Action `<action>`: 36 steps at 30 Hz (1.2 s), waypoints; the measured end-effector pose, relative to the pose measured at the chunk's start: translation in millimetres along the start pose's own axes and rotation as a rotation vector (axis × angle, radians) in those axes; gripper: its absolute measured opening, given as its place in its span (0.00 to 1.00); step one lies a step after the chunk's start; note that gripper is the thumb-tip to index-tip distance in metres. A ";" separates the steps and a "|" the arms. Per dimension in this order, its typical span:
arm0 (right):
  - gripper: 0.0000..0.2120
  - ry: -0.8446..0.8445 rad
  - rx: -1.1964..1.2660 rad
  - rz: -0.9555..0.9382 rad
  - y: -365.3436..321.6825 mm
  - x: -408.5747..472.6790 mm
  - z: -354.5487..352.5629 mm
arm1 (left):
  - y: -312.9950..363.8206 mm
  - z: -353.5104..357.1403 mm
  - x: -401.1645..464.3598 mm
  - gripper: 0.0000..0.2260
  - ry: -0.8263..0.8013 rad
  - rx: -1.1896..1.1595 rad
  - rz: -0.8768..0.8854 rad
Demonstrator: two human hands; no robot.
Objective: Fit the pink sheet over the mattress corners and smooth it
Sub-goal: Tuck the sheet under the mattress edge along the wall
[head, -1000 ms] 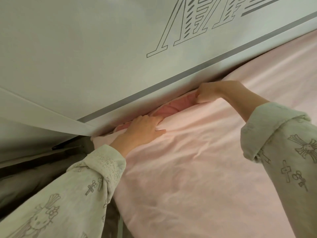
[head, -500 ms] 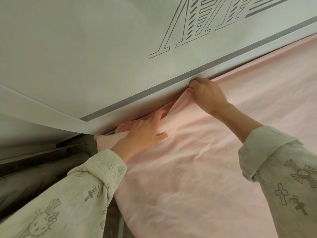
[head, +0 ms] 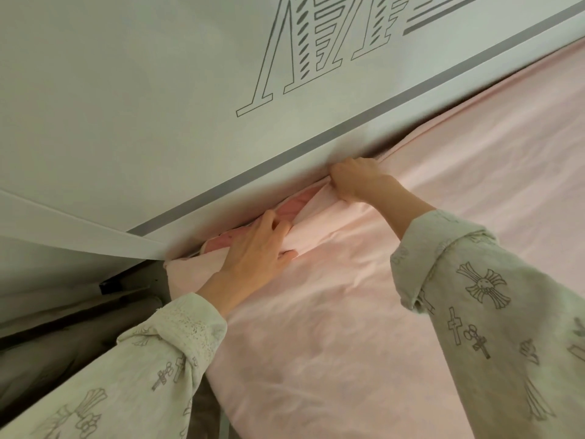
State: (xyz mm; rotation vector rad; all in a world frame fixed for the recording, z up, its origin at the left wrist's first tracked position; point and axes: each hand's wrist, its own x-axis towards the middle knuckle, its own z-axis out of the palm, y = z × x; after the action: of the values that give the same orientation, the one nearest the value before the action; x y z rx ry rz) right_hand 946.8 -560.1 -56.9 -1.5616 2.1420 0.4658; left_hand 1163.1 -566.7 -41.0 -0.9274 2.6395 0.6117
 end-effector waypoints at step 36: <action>0.18 -0.268 0.227 0.043 25.1 -31.0 6.8 | 1.6 0.5 66.3 0.17 -0.201 -0.214 -0.215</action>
State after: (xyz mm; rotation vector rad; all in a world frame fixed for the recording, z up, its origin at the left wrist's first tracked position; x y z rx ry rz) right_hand 932.0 -524.2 -45.8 -1.2556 1.9503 0.4038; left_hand 1112.0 -600.2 -66.7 -1.1265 2.2923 0.8936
